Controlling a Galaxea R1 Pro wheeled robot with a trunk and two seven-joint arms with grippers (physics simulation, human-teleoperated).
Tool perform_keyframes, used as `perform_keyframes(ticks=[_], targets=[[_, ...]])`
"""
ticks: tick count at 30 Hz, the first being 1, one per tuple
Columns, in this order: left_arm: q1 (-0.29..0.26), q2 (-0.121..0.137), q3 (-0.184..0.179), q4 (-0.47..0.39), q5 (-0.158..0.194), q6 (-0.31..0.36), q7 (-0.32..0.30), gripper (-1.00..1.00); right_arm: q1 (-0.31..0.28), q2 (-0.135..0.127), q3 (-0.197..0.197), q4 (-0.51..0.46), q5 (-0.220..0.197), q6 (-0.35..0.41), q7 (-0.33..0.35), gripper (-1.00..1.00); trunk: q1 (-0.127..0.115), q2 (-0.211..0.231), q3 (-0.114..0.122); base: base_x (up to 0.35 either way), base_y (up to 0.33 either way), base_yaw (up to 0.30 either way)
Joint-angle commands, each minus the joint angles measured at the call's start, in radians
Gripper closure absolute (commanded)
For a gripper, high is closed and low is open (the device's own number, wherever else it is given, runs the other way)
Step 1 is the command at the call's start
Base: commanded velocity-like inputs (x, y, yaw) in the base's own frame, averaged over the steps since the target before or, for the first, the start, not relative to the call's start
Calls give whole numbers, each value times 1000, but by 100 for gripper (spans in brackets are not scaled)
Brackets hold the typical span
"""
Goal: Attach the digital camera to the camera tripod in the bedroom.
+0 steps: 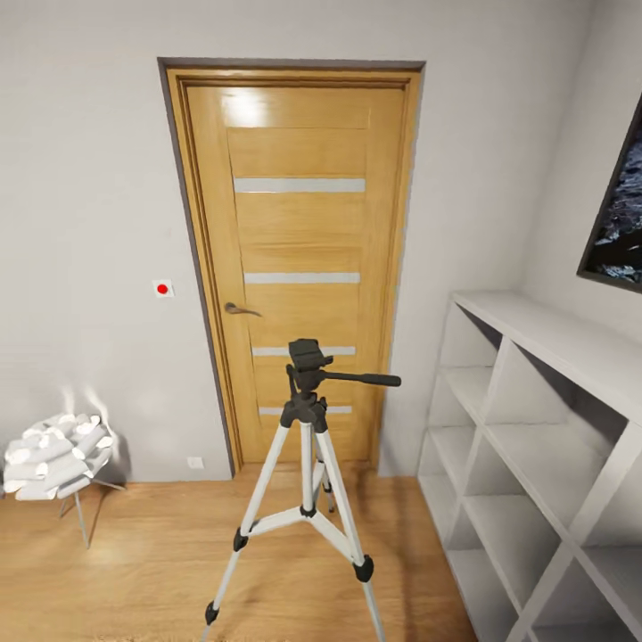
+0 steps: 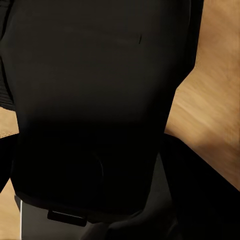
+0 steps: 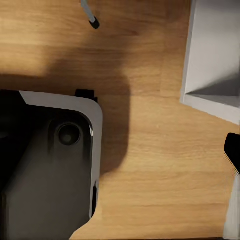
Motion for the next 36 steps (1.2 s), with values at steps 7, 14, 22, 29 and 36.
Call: perform_keyframes(ticks=[7,14,22,29,36], targets=[[0,-1,-9,0,5,-2,1,100,0,-2,-9,2,4,-4,3,-100,0,-1,0,0,0,300],[0,-1,-9,0,5,-2,0,100,0,-2,-9,2,2,-4,2,-100,0,-1,0,0,0,292],[0,-1,-9,0,5,0,2,100,0,-4,-7,2,1,-3,3,-100,0,-1,0,0,0,87],[0,-1,-9,0,5,1,2,100,0,-4,-6,2,2,-1,4,-100,0,-1,0,0,0,5],[0,-1,-9,0,6,3,2,100,0,-1,-7,2,4,0,5,-100,0,-1,0,0,0,0]])
